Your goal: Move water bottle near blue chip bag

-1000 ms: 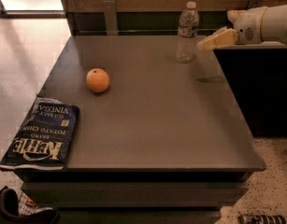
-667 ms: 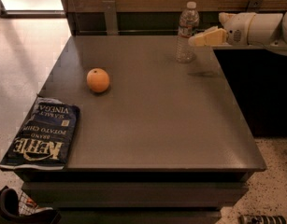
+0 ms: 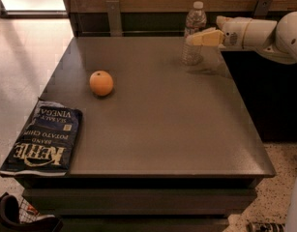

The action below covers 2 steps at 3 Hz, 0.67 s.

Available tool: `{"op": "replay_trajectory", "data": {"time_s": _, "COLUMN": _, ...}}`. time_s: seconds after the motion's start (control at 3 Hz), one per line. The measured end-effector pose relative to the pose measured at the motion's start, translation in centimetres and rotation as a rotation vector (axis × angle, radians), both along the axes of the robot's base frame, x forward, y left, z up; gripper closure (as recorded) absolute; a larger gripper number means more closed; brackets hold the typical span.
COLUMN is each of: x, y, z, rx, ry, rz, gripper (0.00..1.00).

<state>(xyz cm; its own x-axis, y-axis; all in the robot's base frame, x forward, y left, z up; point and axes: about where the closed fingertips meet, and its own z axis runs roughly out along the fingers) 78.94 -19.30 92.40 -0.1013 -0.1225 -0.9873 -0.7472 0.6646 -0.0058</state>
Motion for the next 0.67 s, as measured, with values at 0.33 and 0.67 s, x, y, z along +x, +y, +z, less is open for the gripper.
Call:
{"op": "replay_trajectory", "data": {"time_s": 0.33, "x": 0.8, "y": 1.1, "z": -0.7, "rx": 0.032, "ry": -0.003, "rz": 0.02, "gripper": 0.0}}
{"op": "replay_trajectory", "data": {"time_s": 0.67, "x": 1.3, "y": 2.3, "z": -1.0, "rx": 0.061, "ry": -0.033, "rz": 0.051, "gripper": 0.23}}
